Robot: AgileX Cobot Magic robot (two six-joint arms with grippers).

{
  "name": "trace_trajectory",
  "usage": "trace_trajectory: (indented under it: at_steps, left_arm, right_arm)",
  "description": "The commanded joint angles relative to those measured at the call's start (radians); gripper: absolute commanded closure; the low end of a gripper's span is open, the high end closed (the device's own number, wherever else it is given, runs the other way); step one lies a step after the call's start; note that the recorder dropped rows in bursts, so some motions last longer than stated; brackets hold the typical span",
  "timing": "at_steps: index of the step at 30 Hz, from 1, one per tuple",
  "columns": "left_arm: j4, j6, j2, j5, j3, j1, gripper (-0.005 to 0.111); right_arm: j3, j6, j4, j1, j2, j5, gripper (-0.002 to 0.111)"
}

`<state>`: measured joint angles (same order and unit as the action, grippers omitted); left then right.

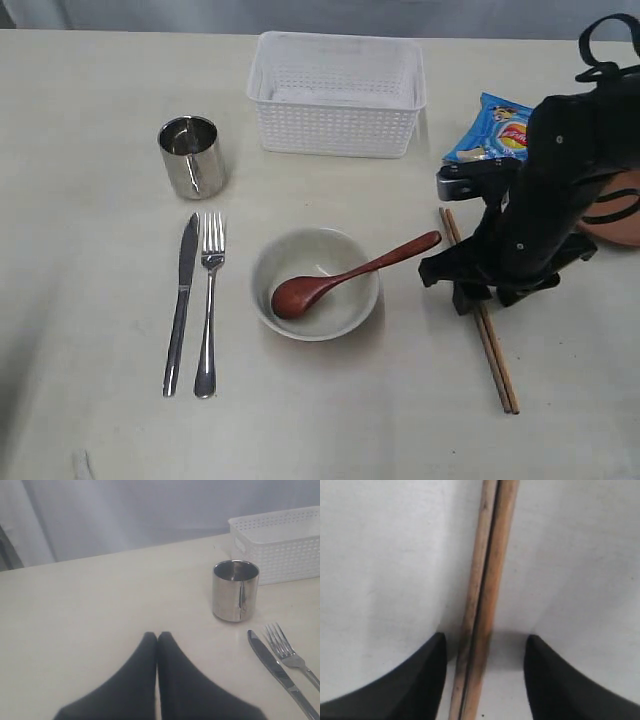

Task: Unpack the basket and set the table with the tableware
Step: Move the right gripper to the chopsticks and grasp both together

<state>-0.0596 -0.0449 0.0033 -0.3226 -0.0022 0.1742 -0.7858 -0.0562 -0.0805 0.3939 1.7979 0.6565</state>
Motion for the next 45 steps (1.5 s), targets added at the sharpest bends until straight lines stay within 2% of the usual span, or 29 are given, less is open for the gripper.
trace_trajectory:
  at_steps: [1, 2, 3, 4, 21, 30, 36, 45]
  left_arm:
    - [0.009, 0.000, -0.003, 0.001, 0.002, -0.002, 0.107]
    - [0.009, 0.000, -0.003, 0.001, 0.002, -0.002, 0.107]
    - [0.009, 0.000, -0.003, 0.001, 0.002, -0.002, 0.107]
    - [0.009, 0.000, -0.003, 0.001, 0.002, -0.002, 0.107]
    - [0.009, 0.000, -0.003, 0.001, 0.002, -0.002, 0.107]
    - [0.009, 0.000, -0.003, 0.001, 0.002, -0.002, 0.107]
    - [0.009, 0.000, -0.003, 0.001, 0.002, -0.002, 0.107]
    - [0.009, 0.000, -0.003, 0.001, 0.002, -0.002, 0.107]
  right_arm:
    - [0.015, 0.001, -0.012, -0.005, 0.046, -0.040, 0.086]
    - [0.015, 0.004, -0.012, -0.005, 0.046, -0.034, 0.093]
    - [0.015, 0.004, -0.005, -0.005, 0.046, -0.027, 0.105]
    - [0.015, 0.004, -0.001, -0.005, 0.046, -0.022, 0.109]
    - [0.015, -0.012, 0.080, -0.005, -0.168, 0.029, 0.109]
    - [0.017, -0.025, 0.080, -0.005, -0.208, 0.052, 0.109]
    - [0.100, -0.046, 0.080, -0.005, -0.208, -0.058, 0.109]
    - [0.101, -0.024, 0.102, -0.005, -0.208, -0.079, 0.108]
